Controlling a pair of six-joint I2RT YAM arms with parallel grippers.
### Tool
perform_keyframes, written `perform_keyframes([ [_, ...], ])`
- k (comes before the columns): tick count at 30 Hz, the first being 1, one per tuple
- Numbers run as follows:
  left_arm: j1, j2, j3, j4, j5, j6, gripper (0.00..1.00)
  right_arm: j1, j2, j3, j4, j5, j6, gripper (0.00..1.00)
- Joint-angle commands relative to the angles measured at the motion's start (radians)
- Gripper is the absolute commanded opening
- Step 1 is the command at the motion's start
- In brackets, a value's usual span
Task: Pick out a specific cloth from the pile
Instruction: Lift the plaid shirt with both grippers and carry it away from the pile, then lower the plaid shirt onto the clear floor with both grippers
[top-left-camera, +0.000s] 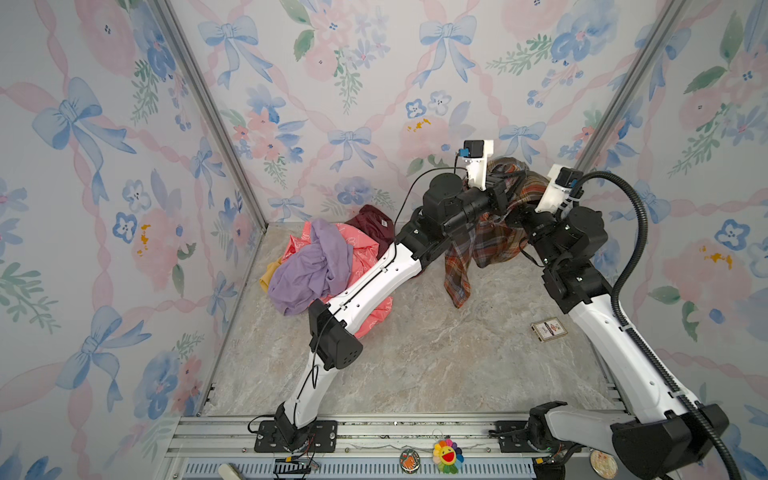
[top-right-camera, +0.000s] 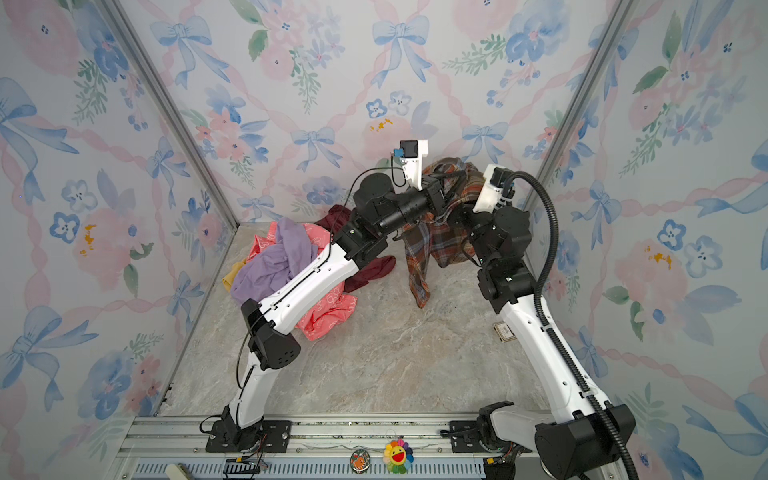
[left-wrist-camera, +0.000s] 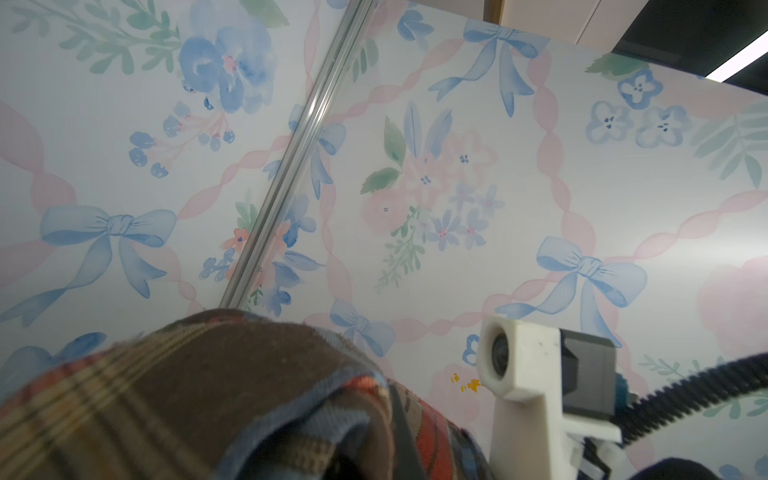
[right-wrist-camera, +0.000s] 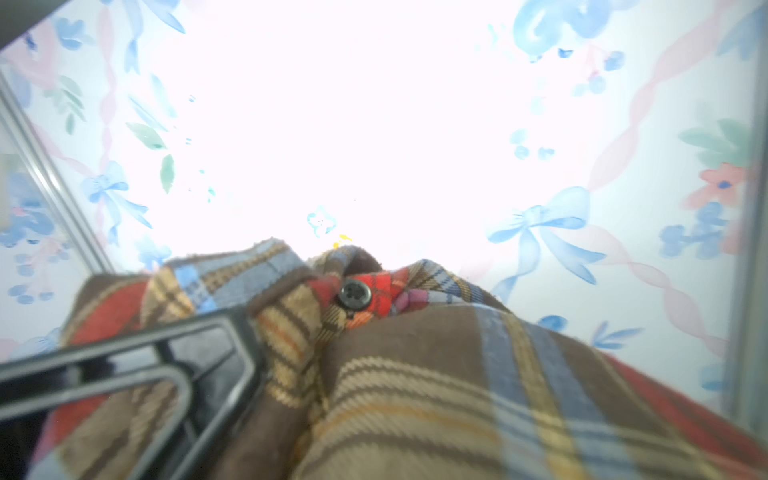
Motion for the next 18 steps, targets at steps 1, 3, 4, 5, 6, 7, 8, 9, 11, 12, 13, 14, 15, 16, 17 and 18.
perform_keyframes([
  [1,-0.025,0.082,0.037,0.023,-0.030,0.051,0.00,-0.099,-0.024,-0.032,-0.018,-0.099,0.052,0.00],
  [3,-0.026,0.121,0.036,0.071,-0.051,0.054,0.00,-0.159,0.001,-0.037,-0.023,-0.141,0.070,0.00],
  [4,-0.025,0.141,0.035,0.092,-0.058,0.050,0.00,-0.176,0.014,-0.034,-0.028,-0.151,0.063,0.00],
  [5,-0.023,0.166,0.035,0.113,-0.063,0.044,0.00,-0.196,0.030,-0.027,-0.040,-0.155,0.053,0.00],
  [6,-0.020,0.189,0.034,0.133,-0.064,0.035,0.00,-0.213,0.046,-0.019,-0.046,-0.162,0.048,0.00],
  [7,-0.020,0.214,0.034,0.146,-0.065,0.027,0.00,-0.226,0.060,-0.019,-0.043,-0.174,0.047,0.00],
  [8,-0.017,0.237,0.031,0.160,-0.064,0.018,0.00,-0.241,0.073,-0.019,-0.032,-0.188,0.049,0.00],
  [9,-0.015,0.259,0.030,0.168,-0.064,0.012,0.00,-0.255,0.088,-0.021,-0.025,-0.198,0.056,0.00],
  [11,-0.008,0.295,0.025,0.175,-0.072,0.009,0.00,-0.275,0.119,-0.023,-0.016,-0.219,0.066,0.00],
  [12,-0.002,0.312,0.017,0.179,-0.075,0.003,0.00,-0.281,0.135,-0.030,-0.008,-0.219,0.071,0.00],
  [13,0.005,0.326,0.006,0.185,-0.077,-0.004,0.00,-0.285,0.153,-0.040,0.005,-0.219,0.076,0.00],
  [14,0.012,0.337,-0.003,0.187,-0.076,-0.007,0.00,-0.286,0.169,-0.046,0.014,-0.220,0.078,0.00],
  [15,0.018,0.351,-0.014,0.188,-0.076,-0.009,0.00,-0.287,0.190,-0.051,0.024,-0.221,0.078,0.00],
  [16,0.024,0.362,-0.023,0.191,-0.074,-0.004,0.00,-0.287,0.213,-0.060,0.042,-0.230,0.078,0.00],
  [17,0.029,0.372,-0.030,0.190,-0.074,0.001,0.00,-0.287,0.232,-0.067,0.059,-0.232,0.081,0.00],
  [18,0.034,0.381,-0.039,0.190,-0.080,0.005,0.00,-0.288,0.255,-0.068,0.062,-0.231,0.081,0.00],
])
